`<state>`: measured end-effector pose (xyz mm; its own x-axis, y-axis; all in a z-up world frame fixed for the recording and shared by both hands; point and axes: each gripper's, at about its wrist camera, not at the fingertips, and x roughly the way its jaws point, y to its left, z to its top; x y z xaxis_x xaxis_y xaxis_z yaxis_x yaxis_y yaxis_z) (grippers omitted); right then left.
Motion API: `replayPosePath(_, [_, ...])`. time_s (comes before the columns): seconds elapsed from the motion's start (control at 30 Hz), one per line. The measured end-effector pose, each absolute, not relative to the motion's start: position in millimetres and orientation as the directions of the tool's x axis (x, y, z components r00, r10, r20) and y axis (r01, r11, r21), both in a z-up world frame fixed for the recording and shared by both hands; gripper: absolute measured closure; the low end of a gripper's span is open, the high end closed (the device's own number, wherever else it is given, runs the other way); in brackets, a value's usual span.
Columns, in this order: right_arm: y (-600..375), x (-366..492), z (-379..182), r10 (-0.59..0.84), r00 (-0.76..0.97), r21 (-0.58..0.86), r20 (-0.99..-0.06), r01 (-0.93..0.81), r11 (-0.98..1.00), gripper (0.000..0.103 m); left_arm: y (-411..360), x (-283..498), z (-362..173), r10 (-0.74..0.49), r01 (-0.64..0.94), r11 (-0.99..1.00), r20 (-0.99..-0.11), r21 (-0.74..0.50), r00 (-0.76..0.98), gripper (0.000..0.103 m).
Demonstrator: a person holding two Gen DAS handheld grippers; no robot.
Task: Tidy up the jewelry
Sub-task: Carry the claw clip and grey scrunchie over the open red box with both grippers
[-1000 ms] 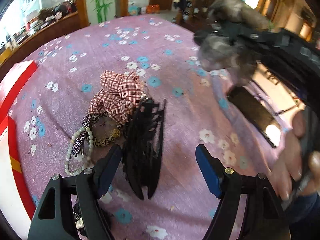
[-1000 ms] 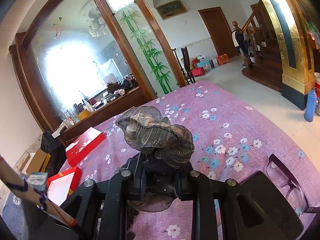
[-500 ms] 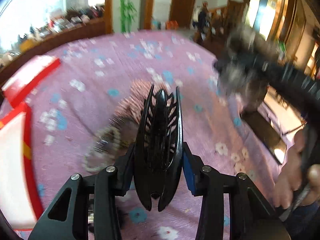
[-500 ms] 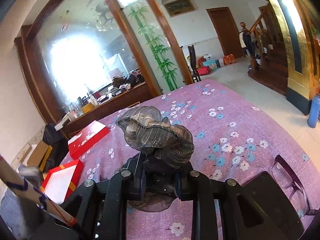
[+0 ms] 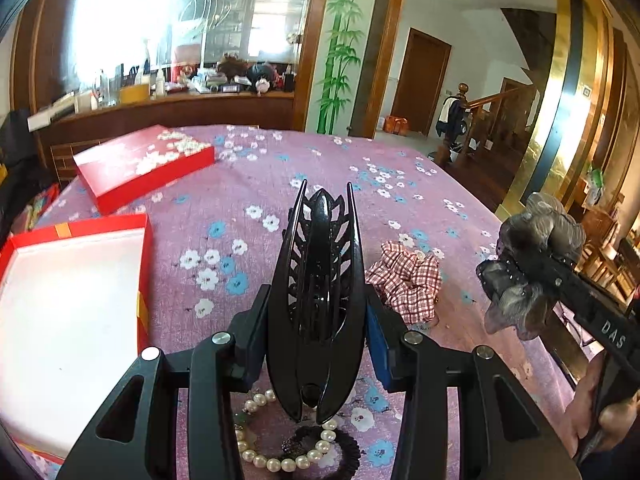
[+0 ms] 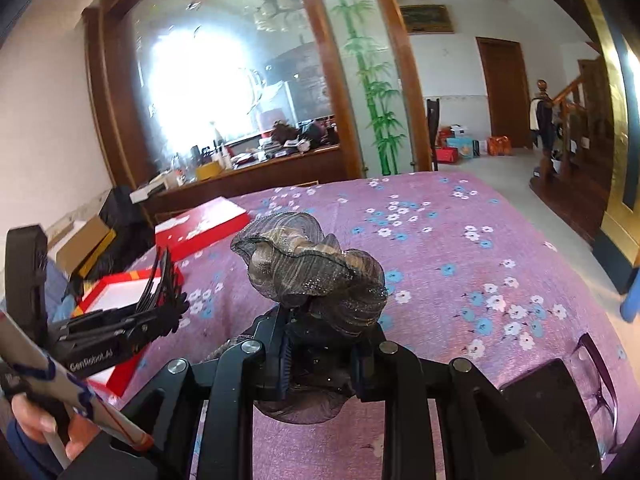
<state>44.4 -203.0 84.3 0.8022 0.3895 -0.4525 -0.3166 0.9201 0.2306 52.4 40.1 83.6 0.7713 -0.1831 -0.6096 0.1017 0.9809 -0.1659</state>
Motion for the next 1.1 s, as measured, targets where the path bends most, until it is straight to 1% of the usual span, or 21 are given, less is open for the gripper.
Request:
replayPosePath(0.17, [-196.4,44.2,83.0,0.395,0.795,0.212,-0.461,-0.334,0.919,0.079,35.5,48.6,77.2,-0.204,0.117,0.977,-0.623,-0.178,0.755,0.062])
replayPosePath(0.47, [-197.9,53.1,78.2,0.395,0.779,0.224,-0.487,-0.326,0.918,0.079,26.2,43.3,75.7,-0.207,0.140,0.978,-0.630,-0.155,0.749,0.062])
replayPosePath(0.7, [-196.0,49.2,80.7,0.389,0.789,0.206,-0.475,-0.330,0.921,0.079,21.6,41.6,74.8,-0.201,0.147,0.980,-0.629,-0.137,0.751,0.062])
replayPosePath(0.83, [-195.3,47.1,81.8,0.386,0.795,0.199,-0.468,-0.331,0.922,0.079,23.4,42.2,74.9,-0.183,0.122,0.983,-0.628,-0.139,0.756,0.062])
replayPosePath(0.93, [-193.5,47.6,81.2,0.379,0.800,0.183,-0.465,-0.333,0.925,0.079,26.5,37.8,81.1,-0.158,0.090,0.986,-0.625,-0.138,0.764,0.062])
replayPosePath(1.0, [-192.7,51.6,78.2,0.366,0.799,0.166,-0.477,-0.327,0.930,0.079,31.0,30.7,89.5,-0.168,0.087,0.983,-0.619,-0.159,0.768,0.061])
replayPosePath(1.1, [-194.3,55.2,77.6,0.367,0.781,0.194,-0.506,-0.311,0.930,0.079,41.8,15.3,105.0,-0.176,0.087,0.981,-0.603,-0.174,0.778,0.061])
